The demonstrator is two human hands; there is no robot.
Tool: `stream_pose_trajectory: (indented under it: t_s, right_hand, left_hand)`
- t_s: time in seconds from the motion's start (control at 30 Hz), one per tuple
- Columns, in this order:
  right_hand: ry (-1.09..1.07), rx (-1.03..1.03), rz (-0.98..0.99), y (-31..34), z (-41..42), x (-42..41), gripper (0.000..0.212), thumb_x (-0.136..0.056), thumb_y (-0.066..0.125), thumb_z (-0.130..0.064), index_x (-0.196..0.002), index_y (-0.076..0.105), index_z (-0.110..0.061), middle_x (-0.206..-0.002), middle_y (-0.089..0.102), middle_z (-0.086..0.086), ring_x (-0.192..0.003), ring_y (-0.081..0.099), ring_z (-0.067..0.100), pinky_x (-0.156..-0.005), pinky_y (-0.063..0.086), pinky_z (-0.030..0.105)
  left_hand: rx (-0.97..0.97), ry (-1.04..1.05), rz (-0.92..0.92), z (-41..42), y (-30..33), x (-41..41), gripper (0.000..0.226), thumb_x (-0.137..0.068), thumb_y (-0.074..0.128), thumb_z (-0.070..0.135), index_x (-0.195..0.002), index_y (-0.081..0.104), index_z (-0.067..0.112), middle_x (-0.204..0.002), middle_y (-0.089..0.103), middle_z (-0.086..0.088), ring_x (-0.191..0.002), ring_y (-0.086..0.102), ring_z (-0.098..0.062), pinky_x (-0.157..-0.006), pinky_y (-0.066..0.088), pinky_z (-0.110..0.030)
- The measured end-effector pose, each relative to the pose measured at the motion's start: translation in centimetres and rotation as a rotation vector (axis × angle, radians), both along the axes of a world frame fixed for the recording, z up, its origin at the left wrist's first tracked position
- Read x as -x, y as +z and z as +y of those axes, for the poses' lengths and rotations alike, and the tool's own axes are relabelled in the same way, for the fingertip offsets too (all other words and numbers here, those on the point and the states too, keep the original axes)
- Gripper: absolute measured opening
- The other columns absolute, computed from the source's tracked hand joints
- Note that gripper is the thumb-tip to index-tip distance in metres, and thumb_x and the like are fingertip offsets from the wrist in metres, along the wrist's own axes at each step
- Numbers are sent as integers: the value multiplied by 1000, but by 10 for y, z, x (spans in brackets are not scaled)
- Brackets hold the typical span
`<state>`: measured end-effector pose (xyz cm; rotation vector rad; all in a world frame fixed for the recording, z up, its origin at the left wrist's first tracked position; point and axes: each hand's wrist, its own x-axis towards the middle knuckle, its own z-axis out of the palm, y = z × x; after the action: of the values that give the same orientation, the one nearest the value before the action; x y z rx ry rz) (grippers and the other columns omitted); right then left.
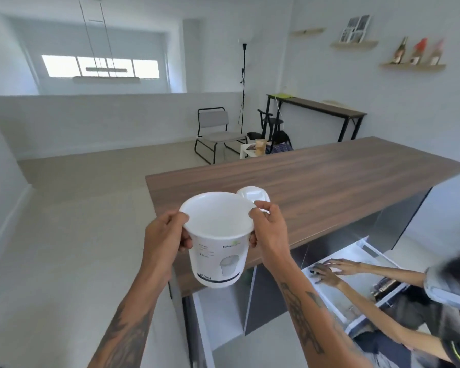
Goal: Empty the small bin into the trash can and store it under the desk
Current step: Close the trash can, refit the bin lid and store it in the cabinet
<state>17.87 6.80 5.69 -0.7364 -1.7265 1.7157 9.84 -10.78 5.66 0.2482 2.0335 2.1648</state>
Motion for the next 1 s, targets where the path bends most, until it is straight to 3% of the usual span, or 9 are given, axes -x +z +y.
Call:
stream_pose_trajectory:
  t_s: [0.17,0.5,0.6,0.7,0.83,0.9,0.93,1.0]
  right_hand:
    - [51,-16,-45,-23,73,-2,28,-87,53,-19,-114,57,-18,-68,57,5,-39,47,12,-41,44,26]
    - [258,50,-74,-58,112,86,25,-92,53,-22,-117,54,-25,-66,57,1,-39,48,11,-44,47,25]
    - [302,33,-58,-56,119,115,23,-92,54,-20,-115,54,-25,-61,57,-4,-39,48,13,-43,46,26]
    - [336,11,-75,-54,127,134,19,-93,56,-20,-112,56,-26,-71,56,7,-40,49,15,-44,47,27]
    - [428,-44,-116,-55,158,150,18,-94,57,-40,-106,64,-28,-61,58,6,-41,55,17,-45,48,25]
    - [336,-178,-150,-57,189,162,26,-90,58,-49,-105,67,-30,-68,65,-2,-52,63,11,-60,53,29]
    - [281,-301,-187,-59,207,169,32,-87,62,-52,-111,66,-31,-81,68,-3,-65,66,9,-71,55,33]
    - [330,-597,-380,-67,242,185,62,-78,70,-58,-132,53,-34,-119,60,0,-110,58,17,-97,48,40]
  left_hand:
    - [29,-1,-46,66,-20,-12,16,-91,58,12,-89,73,7,-49,53,1,-41,52,-14,-54,43,-31]
    - [3,125,-95,94,-62,62,17,-97,56,13,-99,71,6,-48,51,1,-42,52,-14,-53,40,-30]
    - [-47,163,-91,99,-65,84,16,-97,57,14,-101,72,10,-49,51,1,-42,51,-16,-54,41,-30]
    - [-25,145,-93,100,-67,103,18,-98,57,15,-106,72,15,-52,52,-1,-45,52,-18,-55,42,-32]
    - [96,142,-48,95,-67,115,18,-98,61,30,-114,69,28,-57,58,1,-48,54,-16,-51,49,-26]
    - [202,265,8,91,-63,123,26,-94,64,46,-118,64,36,-68,66,3,-56,60,-15,-58,56,-27]
    - [263,325,39,89,-60,127,33,-91,65,52,-121,62,39,-79,69,1,-65,64,-18,-68,58,-32]
    - [350,401,101,89,-53,132,38,-92,66,54,-126,61,40,-92,69,-3,-86,67,-21,-81,56,-34]
